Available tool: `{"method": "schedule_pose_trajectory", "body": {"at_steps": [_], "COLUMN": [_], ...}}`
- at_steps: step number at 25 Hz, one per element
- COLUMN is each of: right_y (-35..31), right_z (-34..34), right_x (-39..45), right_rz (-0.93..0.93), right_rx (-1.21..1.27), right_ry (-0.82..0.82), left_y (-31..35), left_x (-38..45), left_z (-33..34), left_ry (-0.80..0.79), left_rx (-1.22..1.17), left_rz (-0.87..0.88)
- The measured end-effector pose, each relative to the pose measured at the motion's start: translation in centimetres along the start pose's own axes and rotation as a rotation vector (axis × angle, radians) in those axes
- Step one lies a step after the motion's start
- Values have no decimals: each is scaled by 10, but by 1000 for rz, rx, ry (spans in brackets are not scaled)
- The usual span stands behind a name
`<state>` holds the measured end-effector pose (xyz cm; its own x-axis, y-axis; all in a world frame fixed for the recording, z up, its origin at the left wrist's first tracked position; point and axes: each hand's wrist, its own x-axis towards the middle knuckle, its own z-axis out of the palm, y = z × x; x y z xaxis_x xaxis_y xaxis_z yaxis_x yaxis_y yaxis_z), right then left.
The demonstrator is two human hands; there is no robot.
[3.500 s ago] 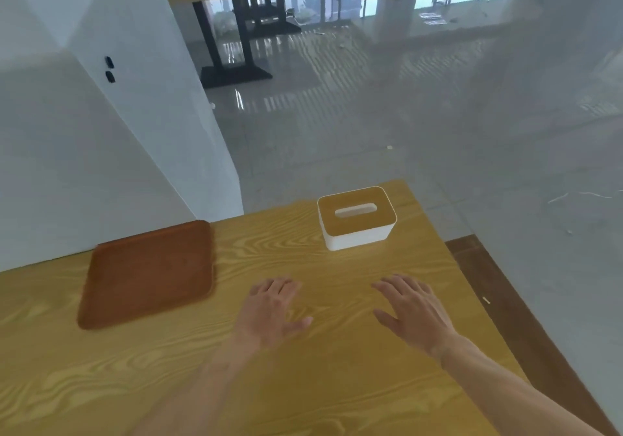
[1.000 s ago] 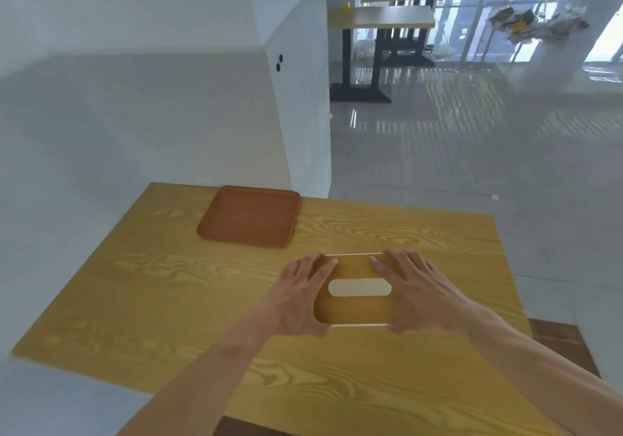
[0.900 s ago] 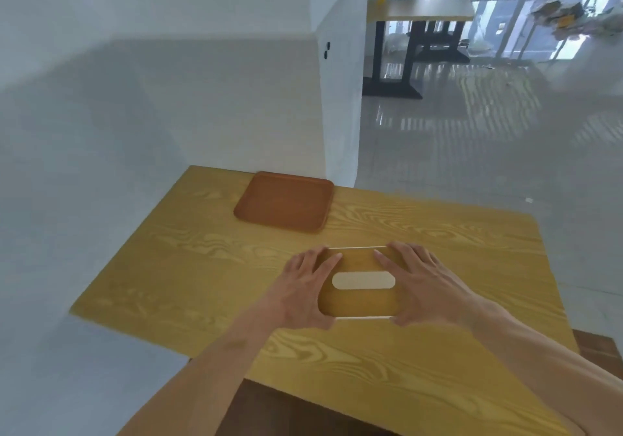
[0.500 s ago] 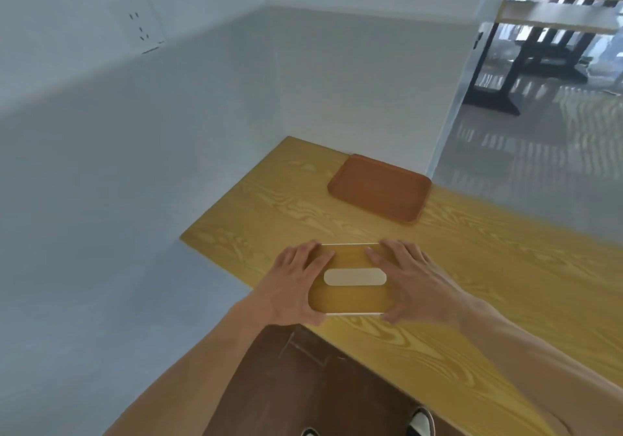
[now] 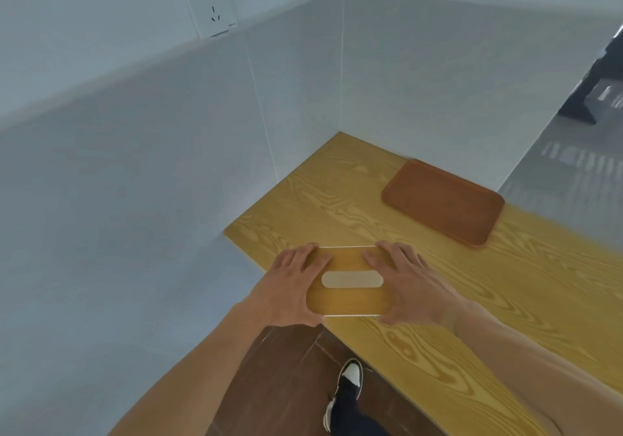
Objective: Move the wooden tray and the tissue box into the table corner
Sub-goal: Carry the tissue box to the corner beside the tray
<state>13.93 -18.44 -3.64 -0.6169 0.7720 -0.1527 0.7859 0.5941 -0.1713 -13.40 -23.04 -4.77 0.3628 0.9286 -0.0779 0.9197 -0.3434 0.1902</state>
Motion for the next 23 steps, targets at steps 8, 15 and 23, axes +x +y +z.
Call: {"method": "schedule_pose_trajectory", "body": {"at_steps": [8,15,23], "right_y": [48,76,83], "right_z": [6,22,47], "right_x": [81,113,137], "right_rz": [92,216,413], "right_rx": [35,93,155], "right_ry": [-25,-50,-66], "left_y": [-48,-72,-100], "left_x": [97,172,239], "left_z": [-9,-5,13], "left_ry": [-130,-285,-365], "left_rx": [0,77,116], "left_rz": [12,106,299]}}
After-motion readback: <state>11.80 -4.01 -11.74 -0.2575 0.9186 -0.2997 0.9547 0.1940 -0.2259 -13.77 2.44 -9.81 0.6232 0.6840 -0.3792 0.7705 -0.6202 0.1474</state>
